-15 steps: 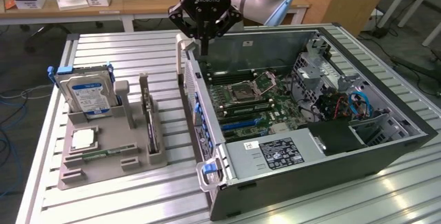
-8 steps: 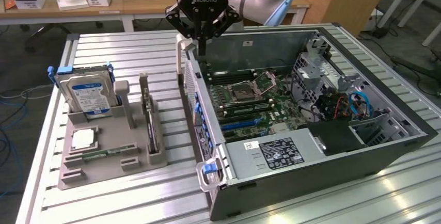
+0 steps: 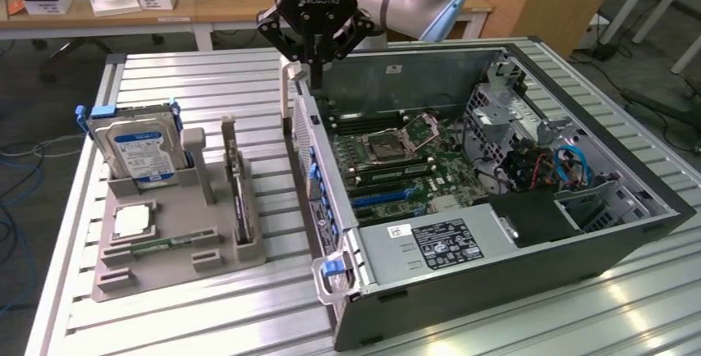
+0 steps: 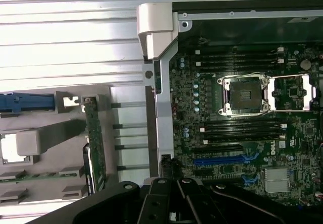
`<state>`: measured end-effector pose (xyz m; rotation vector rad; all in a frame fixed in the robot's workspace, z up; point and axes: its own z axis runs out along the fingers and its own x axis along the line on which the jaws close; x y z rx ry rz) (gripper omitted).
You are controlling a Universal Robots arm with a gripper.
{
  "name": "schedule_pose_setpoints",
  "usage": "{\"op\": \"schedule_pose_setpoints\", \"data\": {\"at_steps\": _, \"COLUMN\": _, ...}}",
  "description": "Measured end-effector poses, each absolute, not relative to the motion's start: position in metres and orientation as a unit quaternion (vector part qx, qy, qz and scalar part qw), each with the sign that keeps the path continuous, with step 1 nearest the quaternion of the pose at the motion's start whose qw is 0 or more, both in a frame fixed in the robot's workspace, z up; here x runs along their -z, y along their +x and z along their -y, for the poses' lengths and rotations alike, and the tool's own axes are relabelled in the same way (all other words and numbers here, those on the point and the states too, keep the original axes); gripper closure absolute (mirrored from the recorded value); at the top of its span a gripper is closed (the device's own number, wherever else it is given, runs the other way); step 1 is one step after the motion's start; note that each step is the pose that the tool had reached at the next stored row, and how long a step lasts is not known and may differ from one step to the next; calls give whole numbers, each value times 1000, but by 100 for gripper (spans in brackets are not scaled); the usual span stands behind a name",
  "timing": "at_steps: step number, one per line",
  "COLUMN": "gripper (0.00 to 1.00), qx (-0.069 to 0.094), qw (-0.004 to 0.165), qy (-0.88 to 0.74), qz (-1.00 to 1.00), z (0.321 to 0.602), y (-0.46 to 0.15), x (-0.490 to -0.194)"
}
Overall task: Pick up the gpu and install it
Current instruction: 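Reach for the gpu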
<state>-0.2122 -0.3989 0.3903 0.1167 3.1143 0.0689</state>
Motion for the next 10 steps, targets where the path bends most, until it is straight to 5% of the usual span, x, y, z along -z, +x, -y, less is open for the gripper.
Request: {"op": "schedule_pose_setpoints", "data": {"at_steps": 10, "gripper": 90, "qx": -22, "qw": 12, "qy": 37, "qz": -999, "z": 399, "y": -220, "x": -390}}
